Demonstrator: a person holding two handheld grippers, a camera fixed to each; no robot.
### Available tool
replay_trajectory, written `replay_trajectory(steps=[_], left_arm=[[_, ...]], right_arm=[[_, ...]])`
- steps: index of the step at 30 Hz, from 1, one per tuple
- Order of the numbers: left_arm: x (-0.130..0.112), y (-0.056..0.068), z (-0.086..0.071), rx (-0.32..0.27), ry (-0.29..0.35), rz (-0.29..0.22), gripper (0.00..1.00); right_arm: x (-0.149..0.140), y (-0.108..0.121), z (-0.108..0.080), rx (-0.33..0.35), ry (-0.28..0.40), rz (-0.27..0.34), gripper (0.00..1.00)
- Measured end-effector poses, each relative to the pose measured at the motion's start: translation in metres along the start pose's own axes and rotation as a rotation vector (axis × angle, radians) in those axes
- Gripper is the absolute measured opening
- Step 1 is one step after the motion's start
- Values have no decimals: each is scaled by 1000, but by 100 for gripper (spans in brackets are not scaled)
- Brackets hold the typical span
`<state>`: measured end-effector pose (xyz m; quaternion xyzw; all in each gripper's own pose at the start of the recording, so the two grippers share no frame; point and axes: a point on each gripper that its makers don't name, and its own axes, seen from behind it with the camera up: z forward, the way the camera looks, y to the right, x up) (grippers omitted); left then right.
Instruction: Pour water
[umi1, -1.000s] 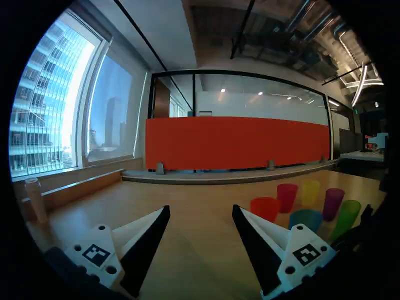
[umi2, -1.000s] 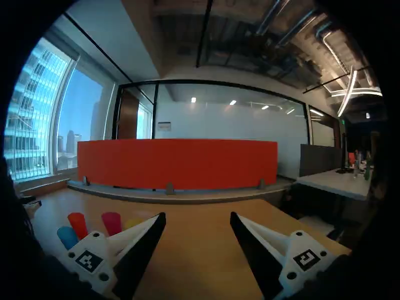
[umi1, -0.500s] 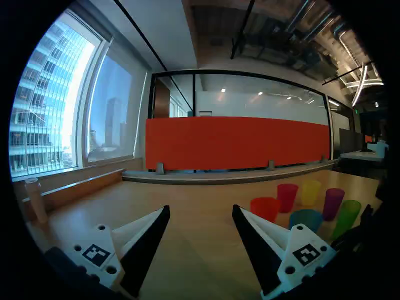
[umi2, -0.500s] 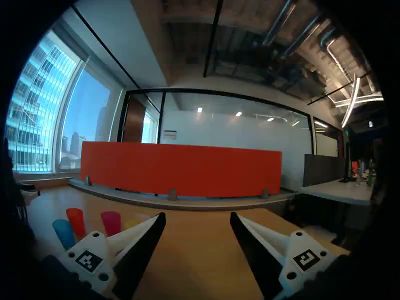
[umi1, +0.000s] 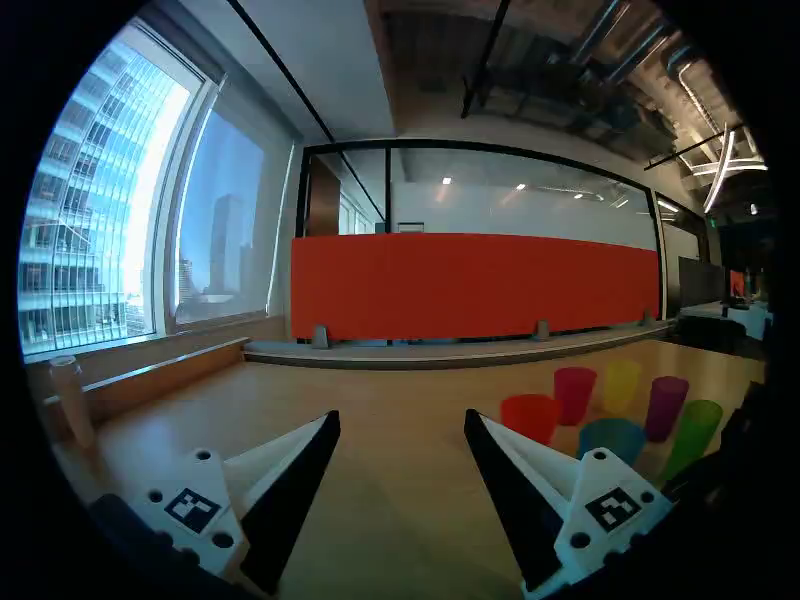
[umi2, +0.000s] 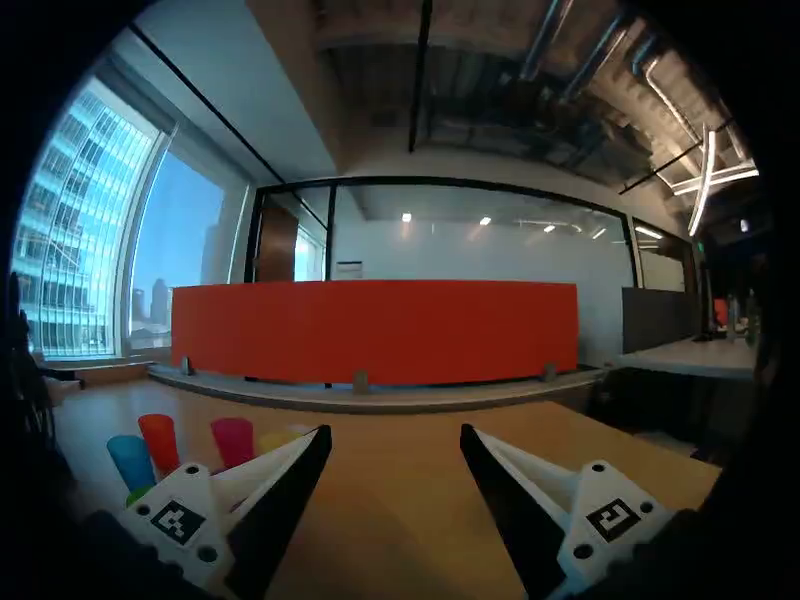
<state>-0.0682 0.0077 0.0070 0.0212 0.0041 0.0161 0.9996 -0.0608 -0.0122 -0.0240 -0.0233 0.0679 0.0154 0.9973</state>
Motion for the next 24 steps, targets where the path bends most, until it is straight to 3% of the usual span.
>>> replay_trajectory(steps=[11,24], left_arm=[[0,-1,-1,0,0,0,92],[0,0,-1,0,0,0,92]], right_arm=[[-24,-1,9,4,-29,39,99],[-36,3,9,-8,-57,27,99]])
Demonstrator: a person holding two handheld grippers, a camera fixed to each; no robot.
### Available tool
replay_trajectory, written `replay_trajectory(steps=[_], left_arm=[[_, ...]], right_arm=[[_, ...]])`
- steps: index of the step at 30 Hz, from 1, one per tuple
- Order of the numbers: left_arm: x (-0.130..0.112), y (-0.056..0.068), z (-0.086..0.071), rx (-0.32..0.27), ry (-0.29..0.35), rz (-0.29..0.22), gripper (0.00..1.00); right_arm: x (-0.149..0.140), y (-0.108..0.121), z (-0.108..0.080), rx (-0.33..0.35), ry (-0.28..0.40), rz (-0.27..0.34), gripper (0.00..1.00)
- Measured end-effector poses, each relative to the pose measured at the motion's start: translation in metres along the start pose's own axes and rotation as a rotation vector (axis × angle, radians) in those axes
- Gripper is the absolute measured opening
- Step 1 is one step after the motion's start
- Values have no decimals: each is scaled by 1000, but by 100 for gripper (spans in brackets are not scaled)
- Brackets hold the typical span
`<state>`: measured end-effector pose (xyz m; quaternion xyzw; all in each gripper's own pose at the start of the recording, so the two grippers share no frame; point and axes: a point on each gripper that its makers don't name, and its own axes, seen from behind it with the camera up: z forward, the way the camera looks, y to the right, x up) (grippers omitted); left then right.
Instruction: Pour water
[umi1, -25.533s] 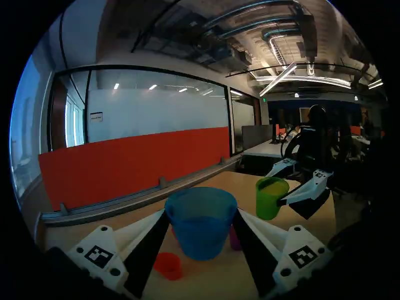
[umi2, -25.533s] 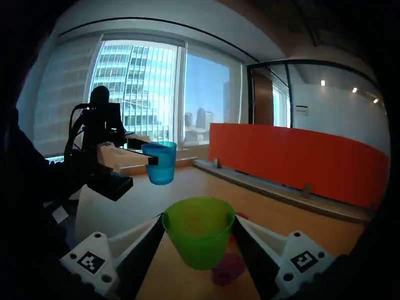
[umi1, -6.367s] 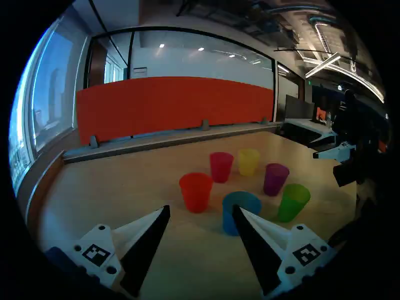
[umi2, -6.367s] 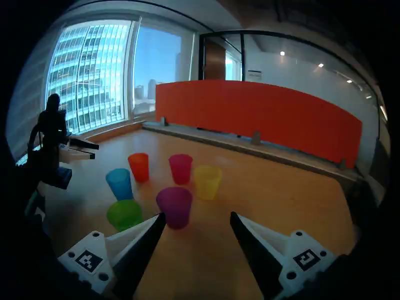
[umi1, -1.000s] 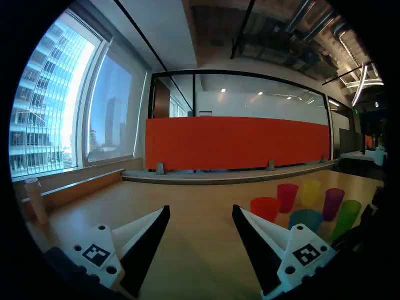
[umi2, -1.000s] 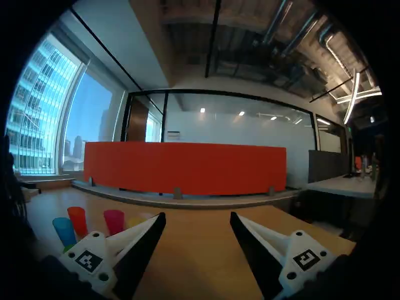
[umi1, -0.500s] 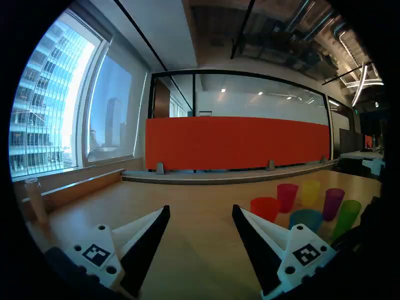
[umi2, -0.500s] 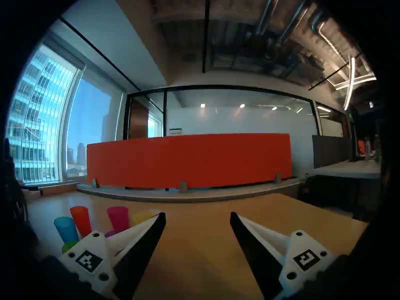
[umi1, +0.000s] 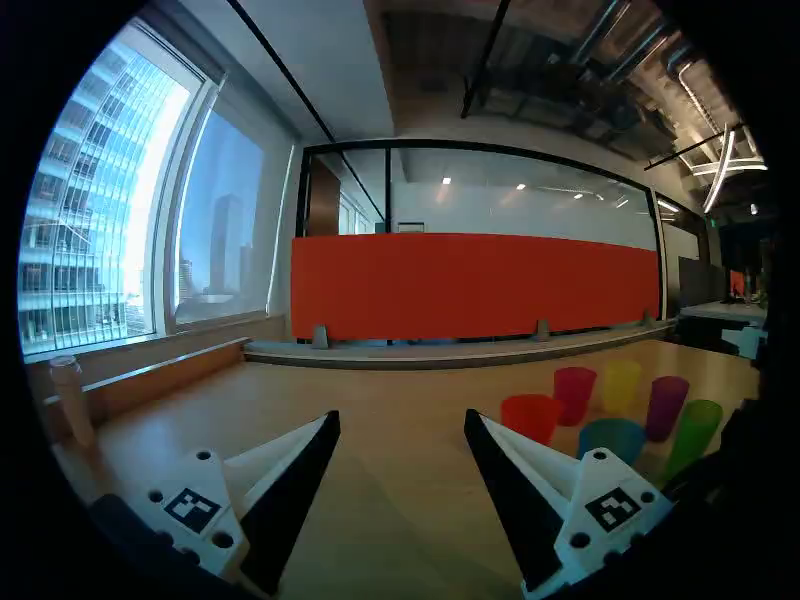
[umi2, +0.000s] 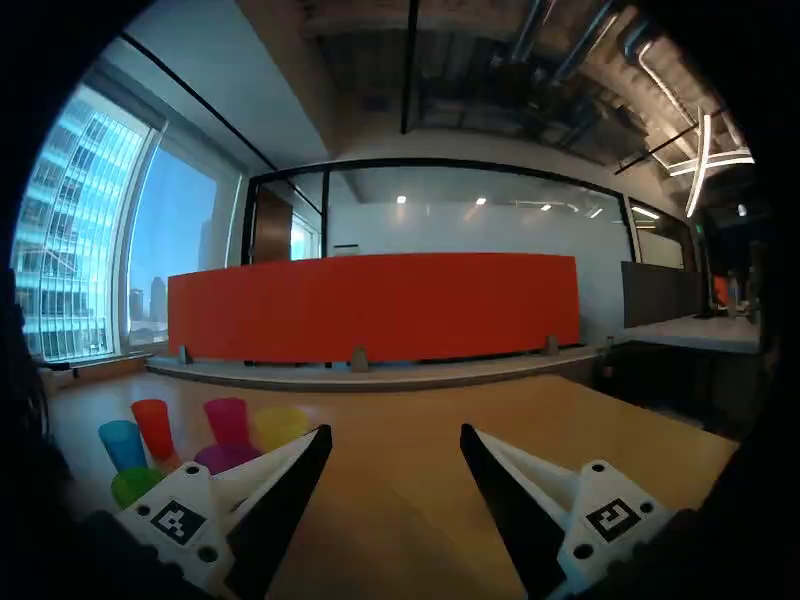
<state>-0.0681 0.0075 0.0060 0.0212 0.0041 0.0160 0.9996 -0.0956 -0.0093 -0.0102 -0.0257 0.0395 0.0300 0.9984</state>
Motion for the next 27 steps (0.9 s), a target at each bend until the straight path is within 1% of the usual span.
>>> replay_trajectory(steps=[5,14,27], left_arm=[[0,0,0,0,0,0,92],[0,0,1,0,0,0,92],[0,-1,1,0,0,0,92]], right_arm=[[-4,-2,0,1,-16,-11,99],[-4,-6,2,-2,-18,-35,99],[-3,-8,-1,-1,-18,-35,99]])
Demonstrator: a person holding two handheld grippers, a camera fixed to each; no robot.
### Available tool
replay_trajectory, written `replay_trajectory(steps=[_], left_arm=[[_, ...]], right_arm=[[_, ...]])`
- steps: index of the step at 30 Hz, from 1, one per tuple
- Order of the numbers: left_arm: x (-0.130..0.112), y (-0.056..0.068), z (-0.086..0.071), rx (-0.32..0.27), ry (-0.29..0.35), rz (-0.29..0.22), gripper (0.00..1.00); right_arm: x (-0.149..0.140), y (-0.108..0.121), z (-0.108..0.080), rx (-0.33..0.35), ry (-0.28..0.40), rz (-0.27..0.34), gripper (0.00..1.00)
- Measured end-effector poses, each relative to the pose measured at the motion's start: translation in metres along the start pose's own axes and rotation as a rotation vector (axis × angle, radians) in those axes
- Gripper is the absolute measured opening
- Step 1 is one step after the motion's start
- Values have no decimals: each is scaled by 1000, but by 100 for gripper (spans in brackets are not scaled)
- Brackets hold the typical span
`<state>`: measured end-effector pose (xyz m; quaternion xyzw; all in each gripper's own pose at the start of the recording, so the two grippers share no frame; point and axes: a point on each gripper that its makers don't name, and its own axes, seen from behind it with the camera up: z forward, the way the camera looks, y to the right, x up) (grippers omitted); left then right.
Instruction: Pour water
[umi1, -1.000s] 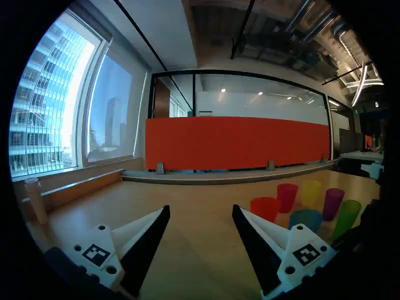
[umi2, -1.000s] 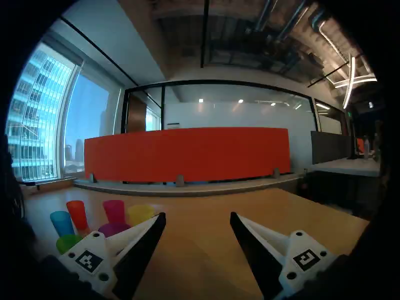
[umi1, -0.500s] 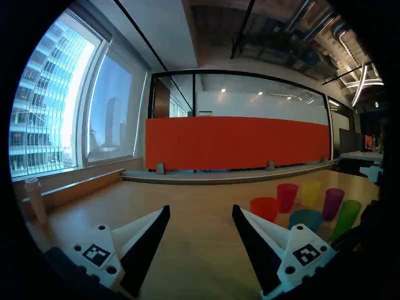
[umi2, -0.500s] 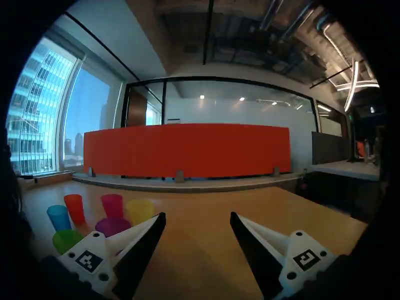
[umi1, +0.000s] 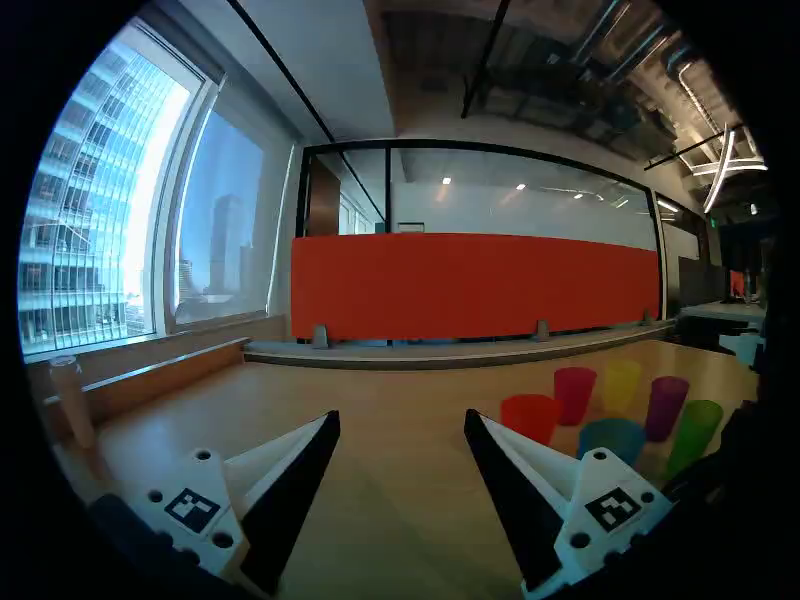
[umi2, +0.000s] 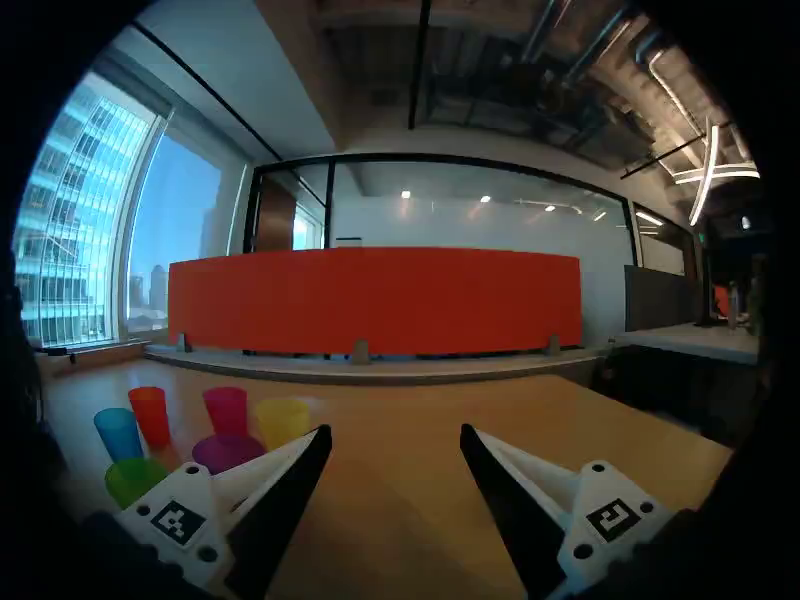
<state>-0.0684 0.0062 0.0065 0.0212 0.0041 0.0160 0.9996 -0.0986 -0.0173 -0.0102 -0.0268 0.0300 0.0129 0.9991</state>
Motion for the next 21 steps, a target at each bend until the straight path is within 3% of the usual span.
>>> replay_trajectory(steps=[21], left_arm=[[1,-1,0,0,0,0,92]], right_arm=[[-1,1,1,0,-2,0,100]])
